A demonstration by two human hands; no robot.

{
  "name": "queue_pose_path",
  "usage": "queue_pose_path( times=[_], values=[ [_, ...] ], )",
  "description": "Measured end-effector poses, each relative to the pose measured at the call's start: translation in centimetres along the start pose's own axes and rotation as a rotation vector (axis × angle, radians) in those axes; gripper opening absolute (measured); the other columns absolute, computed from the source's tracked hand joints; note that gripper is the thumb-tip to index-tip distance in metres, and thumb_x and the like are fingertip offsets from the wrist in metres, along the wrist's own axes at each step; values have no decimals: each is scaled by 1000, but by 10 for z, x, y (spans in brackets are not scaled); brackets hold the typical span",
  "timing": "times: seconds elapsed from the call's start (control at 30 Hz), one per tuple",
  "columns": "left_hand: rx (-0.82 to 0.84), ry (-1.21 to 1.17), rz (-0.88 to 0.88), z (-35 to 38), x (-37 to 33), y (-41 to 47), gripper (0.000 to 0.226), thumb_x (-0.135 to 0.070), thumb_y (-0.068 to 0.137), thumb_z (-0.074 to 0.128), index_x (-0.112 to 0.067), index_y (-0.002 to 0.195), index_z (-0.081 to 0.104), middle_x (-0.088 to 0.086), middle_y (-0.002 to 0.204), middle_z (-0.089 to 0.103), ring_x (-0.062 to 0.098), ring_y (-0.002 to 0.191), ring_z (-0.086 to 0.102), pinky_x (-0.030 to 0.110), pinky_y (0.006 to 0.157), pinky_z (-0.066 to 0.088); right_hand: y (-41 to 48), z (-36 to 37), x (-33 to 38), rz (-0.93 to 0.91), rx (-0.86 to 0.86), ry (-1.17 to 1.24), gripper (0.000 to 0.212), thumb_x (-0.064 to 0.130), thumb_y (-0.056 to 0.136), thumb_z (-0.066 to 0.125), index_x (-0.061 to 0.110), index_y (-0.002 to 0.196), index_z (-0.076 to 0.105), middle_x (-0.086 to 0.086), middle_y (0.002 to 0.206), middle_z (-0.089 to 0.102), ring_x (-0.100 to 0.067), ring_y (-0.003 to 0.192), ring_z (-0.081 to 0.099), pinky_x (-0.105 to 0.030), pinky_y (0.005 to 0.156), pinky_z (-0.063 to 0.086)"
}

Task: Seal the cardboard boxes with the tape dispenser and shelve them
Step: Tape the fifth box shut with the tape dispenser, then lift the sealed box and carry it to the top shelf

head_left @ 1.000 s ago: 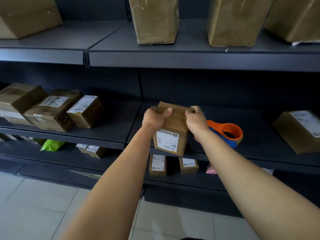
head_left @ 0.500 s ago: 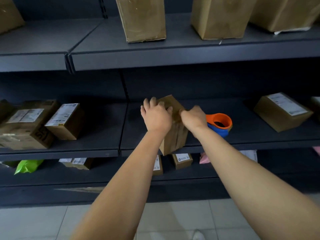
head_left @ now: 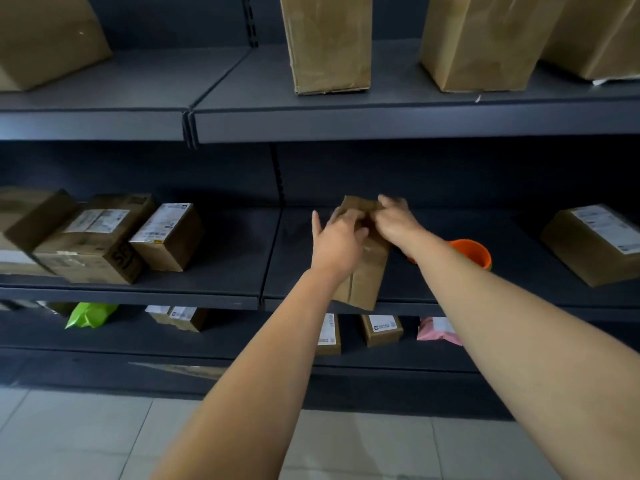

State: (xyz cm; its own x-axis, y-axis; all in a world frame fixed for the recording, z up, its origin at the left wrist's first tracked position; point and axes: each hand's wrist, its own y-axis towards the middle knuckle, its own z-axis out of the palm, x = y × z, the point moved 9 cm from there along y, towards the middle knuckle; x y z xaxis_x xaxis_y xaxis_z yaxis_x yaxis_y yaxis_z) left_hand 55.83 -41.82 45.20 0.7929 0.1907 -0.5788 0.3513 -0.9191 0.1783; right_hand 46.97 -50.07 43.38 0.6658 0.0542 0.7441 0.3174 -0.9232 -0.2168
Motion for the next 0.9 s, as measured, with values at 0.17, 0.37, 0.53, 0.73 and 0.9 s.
queue_pose_path(
  times=[0.17,0.37,0.53,0.73,0.9],
  values=[
    [-93,-76,-517,-14,52,-15,77,-58,87,54,-6,139,29,15,141,40,34,131,37,48,105,34,0,-3,-6,37,-44,-66,59,38,96,50,26,149,28,-12,151,17,-34,136,26,-43,108,32],
    [76,-682,-701,25,63,-20,43,-52,92,51,-10,97,57,9,103,64,30,101,62,43,92,51,-3,-8,-13,85,5,94,53,28,86,65,14,133,45,-11,138,42,-29,118,50,-43,99,45],
    [36,-758,-635,25,58,-13,30,-42,97,48,-17,83,53,4,88,63,21,82,62,40,84,54,-5,-18,-23,107,7,155,70,29,82,73,13,140,38,-6,138,46,-25,123,47,-35,95,42],
    [36,-749,-438,20,48,-5,26,-32,100,47,-11,103,60,1,90,65,18,83,62,27,67,50,-9,-12,-30,148,0,288,89,71,64,60,26,138,42,-5,140,44,-28,117,52,-45,97,46],
    [83,-820,-375,29,49,-1,51,-23,94,57,-13,142,39,2,132,57,20,116,58,39,99,48,-5,-19,-36,176,-92,380,69,60,93,40,11,141,33,-9,141,44,-29,125,45,-34,87,35]
  ],
)
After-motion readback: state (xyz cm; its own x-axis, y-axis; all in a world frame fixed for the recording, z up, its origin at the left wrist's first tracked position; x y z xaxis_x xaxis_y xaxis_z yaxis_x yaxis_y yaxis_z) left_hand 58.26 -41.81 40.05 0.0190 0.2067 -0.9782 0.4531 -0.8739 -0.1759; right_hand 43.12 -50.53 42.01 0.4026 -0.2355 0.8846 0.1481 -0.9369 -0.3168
